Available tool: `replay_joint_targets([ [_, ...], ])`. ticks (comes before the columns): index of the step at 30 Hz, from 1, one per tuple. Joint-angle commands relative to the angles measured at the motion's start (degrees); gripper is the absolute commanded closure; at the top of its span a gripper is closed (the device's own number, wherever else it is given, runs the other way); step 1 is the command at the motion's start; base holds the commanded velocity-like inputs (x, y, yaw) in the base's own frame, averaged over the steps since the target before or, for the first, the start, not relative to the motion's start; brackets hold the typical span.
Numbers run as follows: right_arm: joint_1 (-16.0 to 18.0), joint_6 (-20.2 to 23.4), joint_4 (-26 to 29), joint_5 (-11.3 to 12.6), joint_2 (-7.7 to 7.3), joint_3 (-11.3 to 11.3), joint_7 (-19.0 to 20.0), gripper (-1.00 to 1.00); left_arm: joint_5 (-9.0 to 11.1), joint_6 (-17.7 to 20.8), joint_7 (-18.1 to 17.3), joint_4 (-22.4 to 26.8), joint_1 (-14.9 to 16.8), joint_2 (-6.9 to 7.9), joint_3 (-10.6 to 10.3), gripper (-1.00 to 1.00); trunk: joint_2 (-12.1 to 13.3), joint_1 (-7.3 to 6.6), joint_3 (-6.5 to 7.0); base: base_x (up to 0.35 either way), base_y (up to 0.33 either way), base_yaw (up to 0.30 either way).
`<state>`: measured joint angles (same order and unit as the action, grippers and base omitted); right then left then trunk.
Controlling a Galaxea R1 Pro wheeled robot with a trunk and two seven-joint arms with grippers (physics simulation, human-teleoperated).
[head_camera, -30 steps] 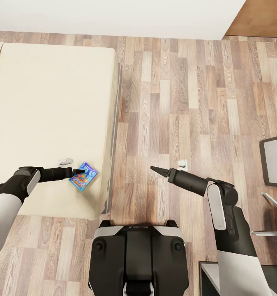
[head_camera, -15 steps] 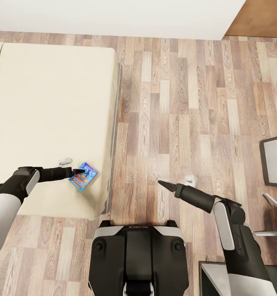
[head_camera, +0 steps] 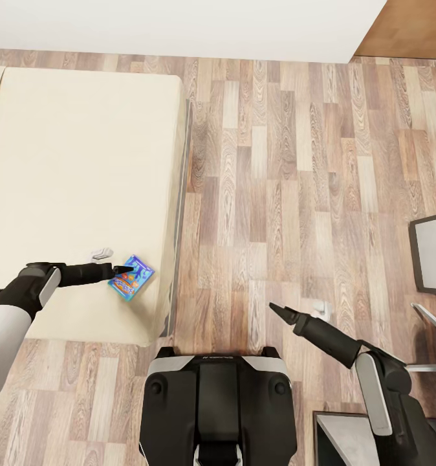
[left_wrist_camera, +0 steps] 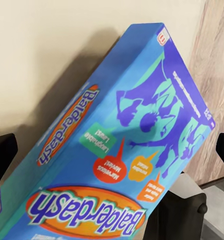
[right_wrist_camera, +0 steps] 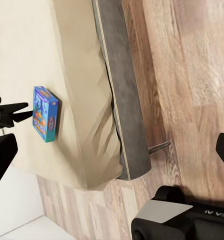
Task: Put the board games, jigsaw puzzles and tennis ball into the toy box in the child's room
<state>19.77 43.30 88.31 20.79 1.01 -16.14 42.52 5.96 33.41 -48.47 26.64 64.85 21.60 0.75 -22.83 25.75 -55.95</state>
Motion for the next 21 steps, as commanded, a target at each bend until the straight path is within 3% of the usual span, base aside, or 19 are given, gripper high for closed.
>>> replay_joint_targets([
  [1, 0.0, 0.3, 0.0, 0.1, 0.05, -0.2, 0.2, -1.0, 0.4, 0.5, 0.0, 0.0, 0.0, 0.01, 0.1, -1.0, -0.1, 0.03, -0.05, 0.0, 0.0, 0.0],
  [8, -0.1, 0.2, 0.0, -0.2, 0.05, -0.4, 0.3, -1.0, 0.3, 0.5, -0.3, 0.0, 0.0, -0.05, 0.0, -1.0, -0.1, 0.03, -0.05, 0.0, 0.0, 0.0],
  [15, -0.1, 0.1, 0.0, -0.3, 0.05, -0.4, 0.3, -1.0, 0.0, 0.5, -4.6, 0.0, 0.0, -0.34, -0.3, -1.0, -0.1, 0.03, -0.05, 0.0, 0.0, 0.0],
  [21, -0.1, 0.2, 0.0, -0.3, 0.05, -0.4, 0.3, -1.0, -0.1, 0.6, -5.3, -0.1, 0.0, -0.41, -0.4, -1.0, -0.1, 0.03, -0.05, 0.0, 0.0, 0.0],
])
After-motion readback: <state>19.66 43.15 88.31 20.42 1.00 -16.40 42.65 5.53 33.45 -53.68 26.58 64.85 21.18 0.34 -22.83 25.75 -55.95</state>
